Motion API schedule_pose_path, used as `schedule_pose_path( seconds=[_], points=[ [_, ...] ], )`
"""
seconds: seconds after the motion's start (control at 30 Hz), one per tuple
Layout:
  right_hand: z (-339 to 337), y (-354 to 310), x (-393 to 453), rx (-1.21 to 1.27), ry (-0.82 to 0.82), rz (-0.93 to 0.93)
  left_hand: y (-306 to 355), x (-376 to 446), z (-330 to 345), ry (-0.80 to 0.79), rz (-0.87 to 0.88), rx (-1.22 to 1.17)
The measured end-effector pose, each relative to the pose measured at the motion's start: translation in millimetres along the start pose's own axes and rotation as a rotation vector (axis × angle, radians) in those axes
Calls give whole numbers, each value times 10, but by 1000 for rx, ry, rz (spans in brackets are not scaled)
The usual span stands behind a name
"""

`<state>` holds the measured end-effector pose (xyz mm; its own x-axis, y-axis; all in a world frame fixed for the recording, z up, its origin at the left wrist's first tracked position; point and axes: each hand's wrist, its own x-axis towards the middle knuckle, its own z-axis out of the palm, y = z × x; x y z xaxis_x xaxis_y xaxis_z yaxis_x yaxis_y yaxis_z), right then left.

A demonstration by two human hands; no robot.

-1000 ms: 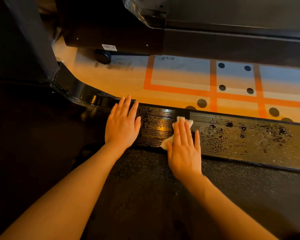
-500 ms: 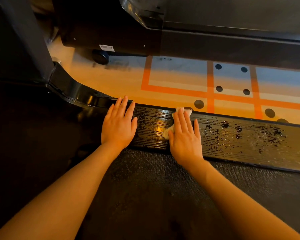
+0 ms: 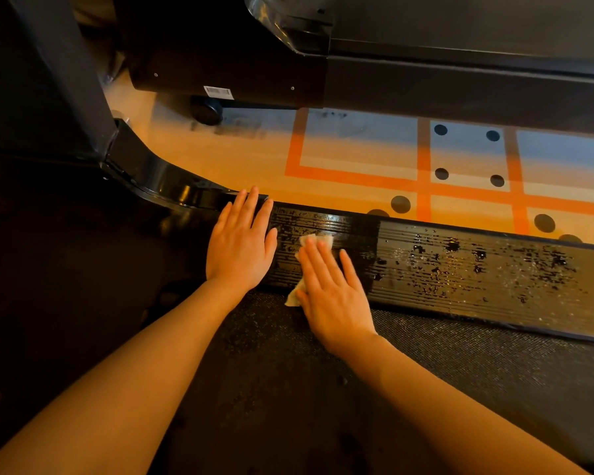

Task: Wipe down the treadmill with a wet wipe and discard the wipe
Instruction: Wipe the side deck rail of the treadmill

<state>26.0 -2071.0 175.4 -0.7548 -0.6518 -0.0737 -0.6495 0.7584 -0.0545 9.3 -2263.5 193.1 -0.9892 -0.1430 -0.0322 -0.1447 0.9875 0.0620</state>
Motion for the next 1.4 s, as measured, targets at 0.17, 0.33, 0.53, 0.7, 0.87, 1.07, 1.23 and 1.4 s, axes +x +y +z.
schedule_pose_path(
  seconds=[0.17, 0.33, 0.53, 0.7, 0.87, 1.07, 1.23, 1.4],
  points=[
    [0, -78, 121, -39, -9, -48, -5, 0, 6, 8, -4, -13],
    [8, 388, -284, -59, -20, 27, -5, 3, 4, -26, 0, 2],
    [-122, 854, -561, -49, -83, 96, 11, 8, -12, -46, 35, 39],
    [-235, 997, -96, 43, -144, 187, 426, -38, 7, -77, 160, -77],
    [-126, 865, -163, 52, -33, 268, 939, 44, 64, -62, 169, -204],
    [-25, 676, -681, 87, 14, 245, 1000, -23, 156, -22, 148, -151],
    [-62, 941, -231, 52, 7, 295, 1006, -3, 179, -30, 143, -151],
    [-79, 1022, -99, 99, -7, 342, 1013, 2, 187, -24, 131, -148]
  ],
)
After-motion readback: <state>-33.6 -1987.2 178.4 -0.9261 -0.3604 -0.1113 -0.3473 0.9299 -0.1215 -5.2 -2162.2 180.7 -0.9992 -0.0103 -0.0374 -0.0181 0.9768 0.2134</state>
